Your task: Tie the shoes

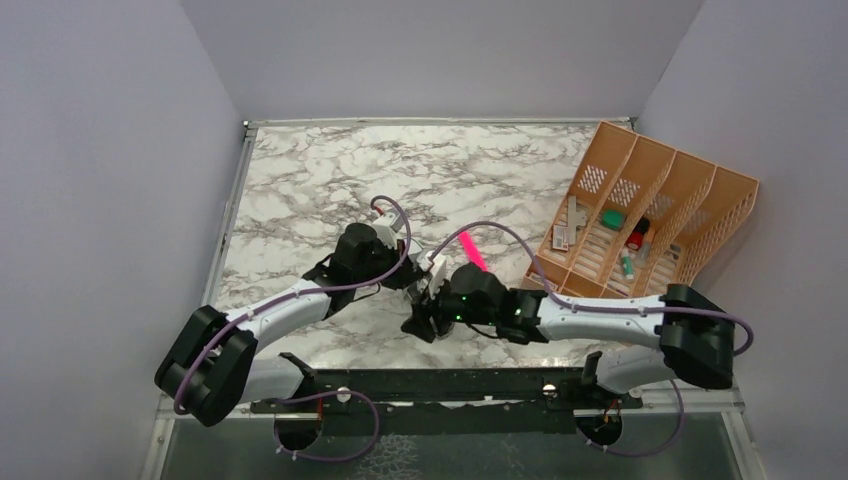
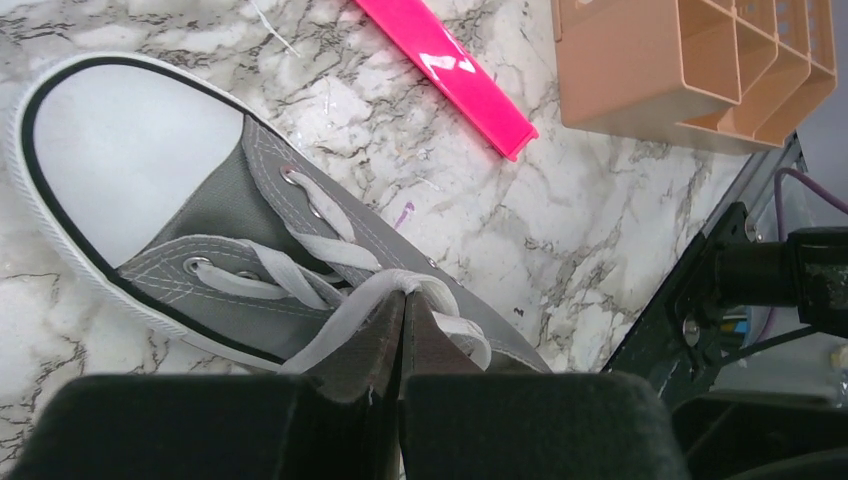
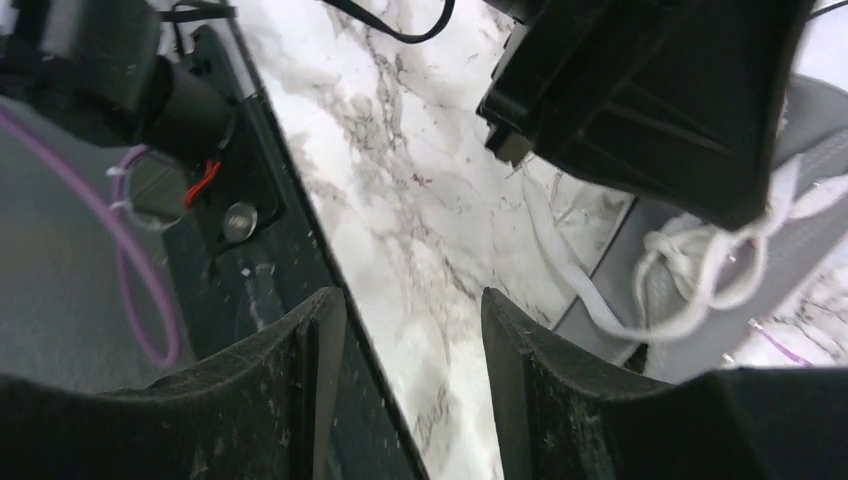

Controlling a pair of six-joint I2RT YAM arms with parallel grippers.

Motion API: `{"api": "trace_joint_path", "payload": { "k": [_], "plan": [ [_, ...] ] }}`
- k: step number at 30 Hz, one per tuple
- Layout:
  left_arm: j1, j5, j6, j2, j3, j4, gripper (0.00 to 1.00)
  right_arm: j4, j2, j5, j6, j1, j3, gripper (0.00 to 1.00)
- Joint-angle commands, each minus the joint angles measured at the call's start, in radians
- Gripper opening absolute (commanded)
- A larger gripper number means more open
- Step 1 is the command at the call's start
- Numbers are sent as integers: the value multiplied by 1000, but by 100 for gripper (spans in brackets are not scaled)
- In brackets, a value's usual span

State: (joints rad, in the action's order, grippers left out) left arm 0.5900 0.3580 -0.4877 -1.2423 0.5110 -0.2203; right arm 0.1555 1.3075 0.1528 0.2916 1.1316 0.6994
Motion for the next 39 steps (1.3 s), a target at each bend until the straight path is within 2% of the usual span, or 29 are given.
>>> {"api": "trace_joint_path", "payload": {
  "k": [1,4,7,12,24,26,29,31,33,36,39],
  "plan": [
    [-10,88,41,0,23,37,0,212,146,-326,47,93,35,57],
    [-20,101,41,-3,25,36,0,243,266,-467,34,121,93,56],
    [-24,103,52,-9,35,46,0,161,361,-634,101,125,161,50],
    [-27,90,60,2,29,56,0,175,430,-770,122,131,170,48],
    [-30,81,41,-22,18,9,0,250,568,-806,119,131,168,42],
    [-30,78,35,-21,17,4,0,250,587,-827,116,131,176,39],
    [-29,75,31,-17,17,6,0,254,613,-860,111,131,194,28],
    [-30,70,31,-13,16,12,0,277,619,-834,90,131,199,13],
    [-29,68,27,-14,16,14,0,319,600,-763,78,131,182,2],
    [-30,81,20,-11,25,30,0,292,514,-608,109,131,157,1],
    [-29,91,12,3,33,65,0,235,358,-334,131,131,120,0]
  ]
}}
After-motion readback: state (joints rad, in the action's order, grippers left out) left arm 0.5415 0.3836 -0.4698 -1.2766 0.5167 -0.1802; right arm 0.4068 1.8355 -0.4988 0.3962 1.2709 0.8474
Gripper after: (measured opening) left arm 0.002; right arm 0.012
